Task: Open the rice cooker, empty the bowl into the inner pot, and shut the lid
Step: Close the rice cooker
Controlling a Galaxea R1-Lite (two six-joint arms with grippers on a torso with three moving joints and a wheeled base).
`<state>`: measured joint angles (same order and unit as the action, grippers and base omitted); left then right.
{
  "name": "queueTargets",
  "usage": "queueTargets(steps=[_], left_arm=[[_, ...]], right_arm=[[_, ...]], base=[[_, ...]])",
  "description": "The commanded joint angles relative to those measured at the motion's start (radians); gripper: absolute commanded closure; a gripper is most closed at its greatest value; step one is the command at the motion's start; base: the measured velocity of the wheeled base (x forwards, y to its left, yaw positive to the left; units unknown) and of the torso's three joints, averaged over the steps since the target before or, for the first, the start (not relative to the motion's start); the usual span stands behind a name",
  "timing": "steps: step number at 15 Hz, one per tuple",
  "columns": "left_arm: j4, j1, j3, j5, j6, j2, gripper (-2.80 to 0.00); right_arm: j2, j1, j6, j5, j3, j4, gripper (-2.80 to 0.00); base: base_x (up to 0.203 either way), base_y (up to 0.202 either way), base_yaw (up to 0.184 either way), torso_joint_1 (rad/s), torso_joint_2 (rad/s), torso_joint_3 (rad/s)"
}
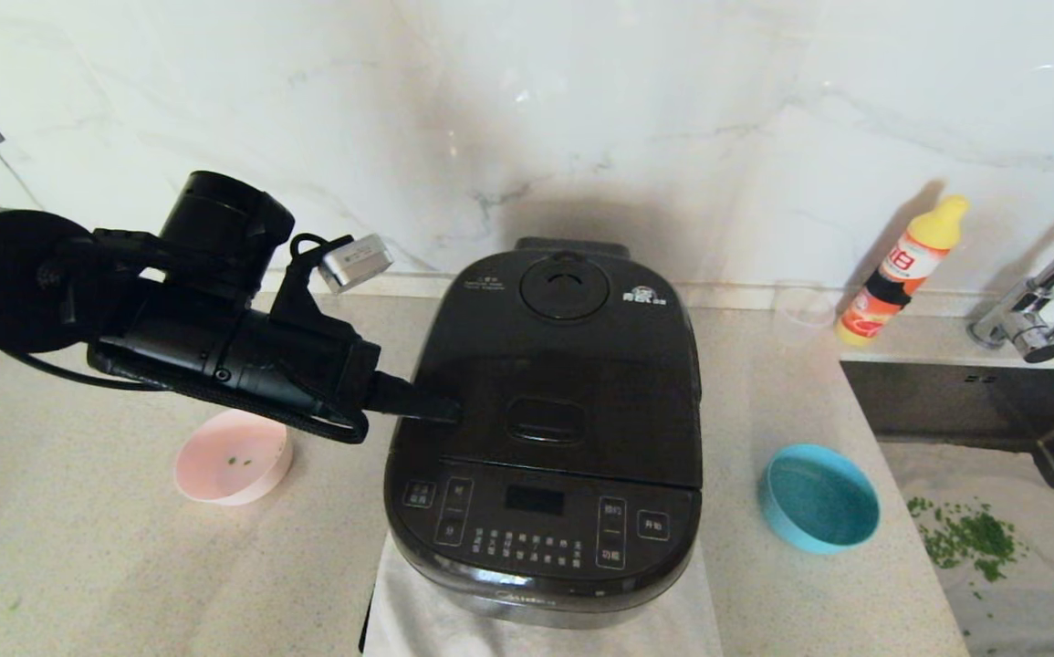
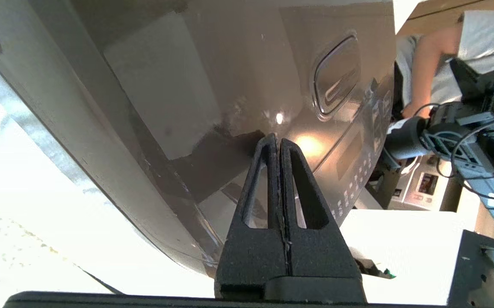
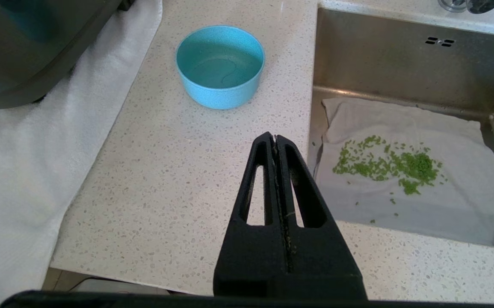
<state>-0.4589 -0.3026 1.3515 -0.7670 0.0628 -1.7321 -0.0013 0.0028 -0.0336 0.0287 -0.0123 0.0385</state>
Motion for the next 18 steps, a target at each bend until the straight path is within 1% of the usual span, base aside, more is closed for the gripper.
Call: queueTargets(steps=[1, 4, 7, 8, 10, 11, 13, 14, 15, 17, 18], left_arm=[[0.001, 0.0, -0.014, 0.003, -0.001, -0.023, 0.0], [0.018, 0.0, -0.01, 0.009, -0.002, -0.018, 0.0], [0.043, 0.003, 0.003, 0.008, -0.021, 0.035, 0.0], [0.05, 0.003, 0.019, 0.008, -0.039, 0.062, 0.0], [0.053, 0.007, 0.078, 0.008, -0.103, 0.108, 0.0], [0.054, 0.014, 0.115, 0.009, -0.154, 0.138, 0.0], [0.055, 0.037, 0.178, 0.016, -0.227, 0.19, 0.0], [0.059, 0.054, 0.203, 0.059, -0.255, 0.224, 0.0], [0.067, 0.059, 0.215, 0.15, -0.269, 0.251, 0.0], [0.099, 0.061, 0.218, 0.365, -0.27, 0.321, 0.0], [0.125, 0.062, 0.213, 0.45, -0.268, 0.363, 0.0]], right_arm=[[0.0, 0.0, -0.001, 0.0, 0.0, 0.001, 0.0], [0.0, 0.0, 0.0, 0.0, 0.0, 0.0, 0.0], [0.0, 0.0, 0.0, 0.0, 0.0, 0.0, 0.0], [0.0, 0.0, 0.0, 0.0, 0.0, 0.0, 0.0], [0.0, 0.0, 0.0, 0.0, 0.0, 0.0, 0.0], [0.0, 0.0, 0.0, 0.0, 0.0, 0.0, 0.0], [0.0, 0.0, -0.001, 0.0, 0.0, 0.0, 0.0], [0.0, 0.0, -0.001, 0.0, 0.0, 0.0, 0.0], [0.0, 0.0, 0.0, 0.0, 0.0, 0.0, 0.0], [0.0, 0.0, 0.0, 0.0, 0.0, 0.0, 0.0], [0.0, 0.0, -0.002, 0.0, 0.0, 0.0, 0.0]], base=[[0.0, 0.0, 0.0, 0.0, 0.0, 0.0], [0.0, 0.0, 0.0, 0.0, 0.0, 0.0], [0.0, 0.0, 0.0, 0.0, 0.0, 0.0], [0.0, 0.0, 0.0, 0.0, 0.0, 0.0], [0.0, 0.0, 0.0, 0.0, 0.0, 0.0], [0.0, 0.0, 0.0, 0.0, 0.0, 0.0], [0.0, 0.0, 0.0, 0.0, 0.0, 0.0], [0.0, 0.0, 0.0, 0.0, 0.0, 0.0], [0.0, 0.0, 0.0, 0.0, 0.0, 0.0], [0.0, 0.0, 0.0, 0.0, 0.0, 0.0], [0.0, 0.0, 0.0, 0.0, 0.0, 0.0]])
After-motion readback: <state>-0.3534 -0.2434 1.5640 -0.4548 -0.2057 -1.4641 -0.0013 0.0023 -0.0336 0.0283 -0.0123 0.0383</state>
